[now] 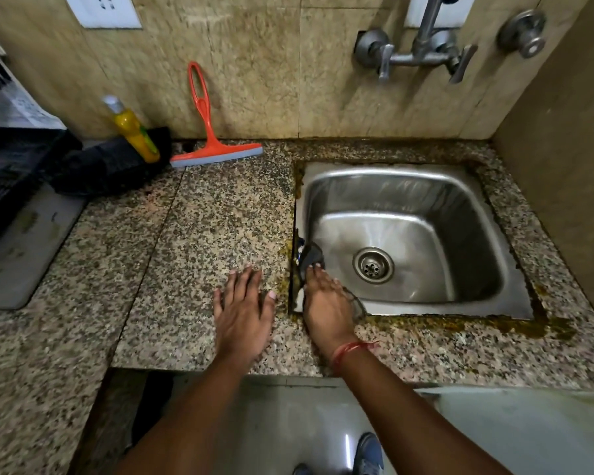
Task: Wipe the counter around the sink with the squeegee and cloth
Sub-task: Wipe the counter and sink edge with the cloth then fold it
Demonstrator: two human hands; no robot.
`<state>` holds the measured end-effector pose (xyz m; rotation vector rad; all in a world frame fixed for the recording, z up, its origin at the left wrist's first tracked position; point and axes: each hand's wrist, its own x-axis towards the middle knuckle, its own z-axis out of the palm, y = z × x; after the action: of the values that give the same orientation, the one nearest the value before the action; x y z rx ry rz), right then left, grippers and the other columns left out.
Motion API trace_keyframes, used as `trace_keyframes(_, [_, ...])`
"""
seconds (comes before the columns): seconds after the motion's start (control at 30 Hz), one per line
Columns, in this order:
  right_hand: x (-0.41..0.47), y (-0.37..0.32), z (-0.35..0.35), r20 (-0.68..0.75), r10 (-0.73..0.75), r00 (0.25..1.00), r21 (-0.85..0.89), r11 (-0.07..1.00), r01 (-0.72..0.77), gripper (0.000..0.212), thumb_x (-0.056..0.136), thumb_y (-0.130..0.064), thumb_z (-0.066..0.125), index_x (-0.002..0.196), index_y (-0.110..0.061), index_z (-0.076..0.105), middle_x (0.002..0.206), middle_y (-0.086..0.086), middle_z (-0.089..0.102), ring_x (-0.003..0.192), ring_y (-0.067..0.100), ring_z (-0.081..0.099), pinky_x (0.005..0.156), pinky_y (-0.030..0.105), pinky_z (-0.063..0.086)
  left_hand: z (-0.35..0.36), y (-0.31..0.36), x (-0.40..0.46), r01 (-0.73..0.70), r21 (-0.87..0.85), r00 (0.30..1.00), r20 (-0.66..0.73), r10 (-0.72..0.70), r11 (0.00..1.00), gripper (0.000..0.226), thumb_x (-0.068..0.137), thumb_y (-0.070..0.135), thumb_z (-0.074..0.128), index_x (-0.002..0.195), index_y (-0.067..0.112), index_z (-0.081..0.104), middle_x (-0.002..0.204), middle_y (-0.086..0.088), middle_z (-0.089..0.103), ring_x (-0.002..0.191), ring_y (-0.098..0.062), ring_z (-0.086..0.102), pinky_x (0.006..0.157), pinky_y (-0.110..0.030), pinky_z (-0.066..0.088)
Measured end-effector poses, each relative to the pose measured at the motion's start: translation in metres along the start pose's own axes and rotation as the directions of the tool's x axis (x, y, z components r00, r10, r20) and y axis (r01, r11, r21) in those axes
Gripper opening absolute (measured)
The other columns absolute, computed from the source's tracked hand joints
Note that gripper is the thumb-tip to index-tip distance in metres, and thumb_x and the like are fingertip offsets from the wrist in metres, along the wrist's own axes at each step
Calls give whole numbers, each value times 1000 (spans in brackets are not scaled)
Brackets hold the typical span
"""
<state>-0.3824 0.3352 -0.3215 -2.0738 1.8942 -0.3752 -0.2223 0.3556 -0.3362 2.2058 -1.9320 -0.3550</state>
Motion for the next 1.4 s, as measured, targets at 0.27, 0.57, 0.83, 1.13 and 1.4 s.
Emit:
trace_keyframes(0.27, [-52,-22,-24,25,-13,1000,555,832,-4,37,105,-25,42,139,-31,54,121,-2,68,97,7,64,85,12,51,-35,28,-2,179,-423,968,-87,-237,888,75,91,71,9,137,27,49,150,4,41,143,-21,26,119,-48,17])
trace_keyframes(0.57, [-33,-48,-68,112,-30,993,790,609,-70,38,105,-22,44,141,-33,44,129,-17,54,113,-1,55,87,4,42,-93,81,-10,590,-807,799,589,-121,-32,54,90,63,51,109,18,73,100,-15,75,90,-31,72,82,-44,59])
trace_keyframes(0.83, [14,-17,-105,381,235,894,819,363,-444,57,85,-31,75,130,-28,41,122,5,60,101,15,62,78,28,55,-104,76,10,716,-676,667,736,-112,-178,51,90,47,49,114,6,68,109,-23,71,100,-36,66,84,-42,53])
trace_keyframes(1.13, [50,-1,-114,295,196,935,868,355,-348,46,85,-5,68,112,-41,55,117,8,63,103,26,65,86,46,58,-113,87,36,679,-734,727,667,-162,24,66,79,19,74,137,12,44,112,-13,70,102,-31,69,84,-47,58])
trace_keyframes(1.4, [107,-7,-132,283,-124,951,790,592,-158,42,76,0,80,104,-29,68,112,-3,70,108,16,65,98,36,52,-141,91,74,531,-780,836,418,-355,333,55,73,-16,62,117,15,63,108,-7,68,101,-24,63,85,-37,56])
